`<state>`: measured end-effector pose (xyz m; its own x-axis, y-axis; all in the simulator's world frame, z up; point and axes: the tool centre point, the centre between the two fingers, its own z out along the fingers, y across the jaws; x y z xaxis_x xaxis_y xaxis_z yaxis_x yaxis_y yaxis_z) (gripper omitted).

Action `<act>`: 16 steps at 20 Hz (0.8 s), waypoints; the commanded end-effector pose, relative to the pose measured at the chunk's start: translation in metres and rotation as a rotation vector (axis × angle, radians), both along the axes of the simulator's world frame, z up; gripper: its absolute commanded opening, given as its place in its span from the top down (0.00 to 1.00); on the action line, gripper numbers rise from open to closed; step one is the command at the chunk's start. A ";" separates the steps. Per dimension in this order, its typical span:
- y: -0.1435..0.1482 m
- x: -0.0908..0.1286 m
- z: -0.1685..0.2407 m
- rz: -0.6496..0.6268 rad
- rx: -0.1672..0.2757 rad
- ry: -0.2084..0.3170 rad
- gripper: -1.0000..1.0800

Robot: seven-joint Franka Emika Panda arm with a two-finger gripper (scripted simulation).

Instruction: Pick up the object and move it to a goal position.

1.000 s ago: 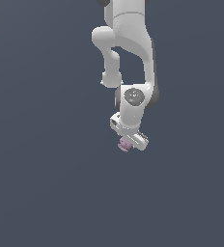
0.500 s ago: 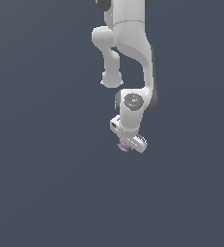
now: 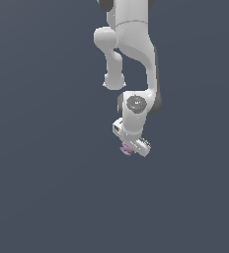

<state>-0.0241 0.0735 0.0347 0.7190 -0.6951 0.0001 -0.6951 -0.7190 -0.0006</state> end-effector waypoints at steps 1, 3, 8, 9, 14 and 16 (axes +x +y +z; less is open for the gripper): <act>-0.003 0.000 0.002 0.000 0.000 0.000 1.00; -0.008 0.000 0.006 0.000 0.000 0.000 1.00; -0.033 0.001 0.027 0.000 0.000 0.000 1.00; -0.040 0.001 0.033 -0.001 0.001 0.000 1.00; -0.085 0.003 0.071 -0.001 0.001 0.000 1.00; -0.103 0.004 0.086 -0.001 0.001 0.000 1.00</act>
